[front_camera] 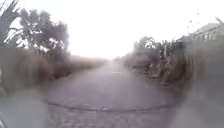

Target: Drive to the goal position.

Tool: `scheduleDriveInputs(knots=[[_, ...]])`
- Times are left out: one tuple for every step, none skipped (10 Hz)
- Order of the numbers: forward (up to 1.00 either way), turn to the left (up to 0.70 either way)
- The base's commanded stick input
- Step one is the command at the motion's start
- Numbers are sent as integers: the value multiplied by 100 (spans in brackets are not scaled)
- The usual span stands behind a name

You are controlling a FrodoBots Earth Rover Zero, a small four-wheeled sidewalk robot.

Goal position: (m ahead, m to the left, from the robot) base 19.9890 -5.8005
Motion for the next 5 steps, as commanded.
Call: scheduleDriveInputs(knots=[[70, 0], [70, 0], [70, -14], [70, -14], [70, -14]])
